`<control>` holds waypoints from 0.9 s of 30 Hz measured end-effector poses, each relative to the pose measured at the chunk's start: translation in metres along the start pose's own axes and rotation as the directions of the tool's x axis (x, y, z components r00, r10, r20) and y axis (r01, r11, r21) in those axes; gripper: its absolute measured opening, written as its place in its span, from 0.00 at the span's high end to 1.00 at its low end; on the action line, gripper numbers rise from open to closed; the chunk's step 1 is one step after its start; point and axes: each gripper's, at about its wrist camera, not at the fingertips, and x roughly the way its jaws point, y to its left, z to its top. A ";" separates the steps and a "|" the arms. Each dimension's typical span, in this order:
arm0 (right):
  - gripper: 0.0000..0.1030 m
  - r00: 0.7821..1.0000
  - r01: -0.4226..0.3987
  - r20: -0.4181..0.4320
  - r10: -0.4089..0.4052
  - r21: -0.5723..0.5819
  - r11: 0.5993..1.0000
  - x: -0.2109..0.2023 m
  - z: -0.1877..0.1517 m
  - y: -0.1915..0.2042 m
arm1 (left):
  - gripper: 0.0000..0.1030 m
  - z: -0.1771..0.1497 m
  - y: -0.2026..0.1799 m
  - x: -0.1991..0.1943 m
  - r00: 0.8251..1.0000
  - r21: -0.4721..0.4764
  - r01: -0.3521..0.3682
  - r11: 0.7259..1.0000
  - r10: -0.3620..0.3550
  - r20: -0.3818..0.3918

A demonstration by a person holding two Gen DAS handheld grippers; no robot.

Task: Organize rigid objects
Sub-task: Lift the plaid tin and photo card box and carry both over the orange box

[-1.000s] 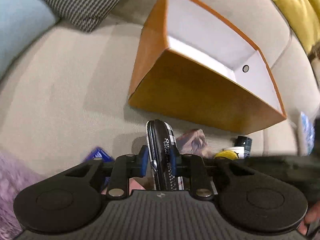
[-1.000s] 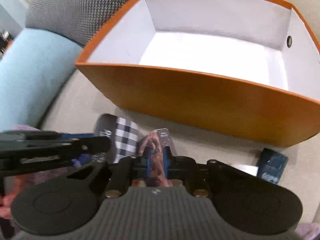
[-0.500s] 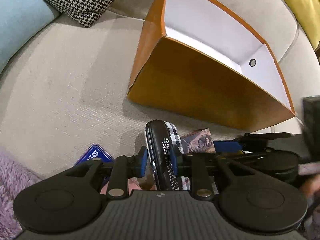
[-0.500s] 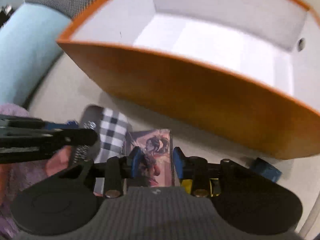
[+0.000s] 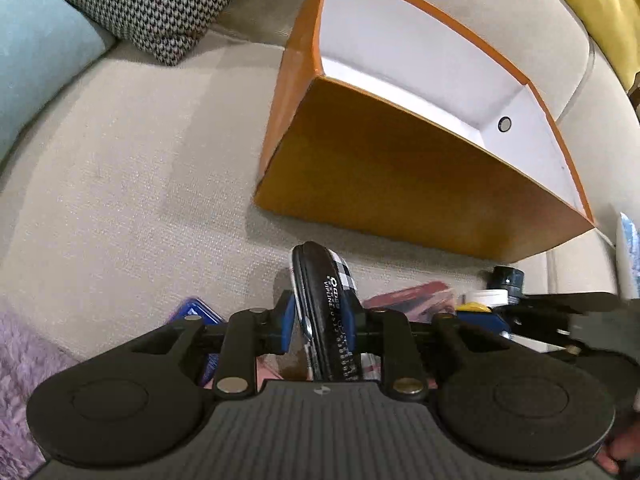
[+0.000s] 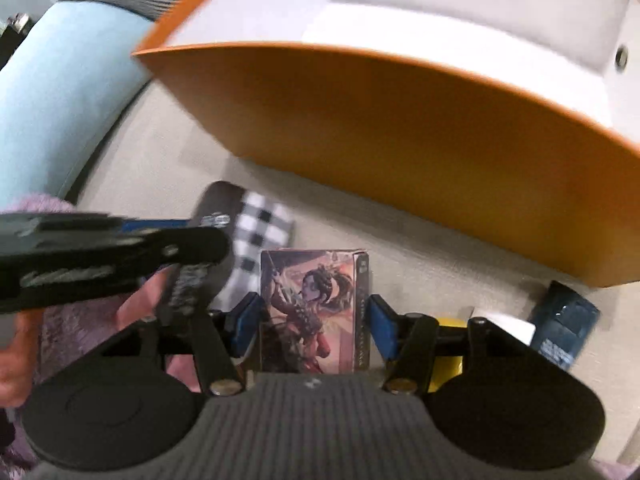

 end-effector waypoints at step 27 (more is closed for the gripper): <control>0.69 0.998 0.015 0.060 -0.024 0.137 0.990 0.025 -0.010 0.017 | 0.75 -0.016 -0.010 0.008 0.998 0.007 0.049 0.999 -0.049 -0.040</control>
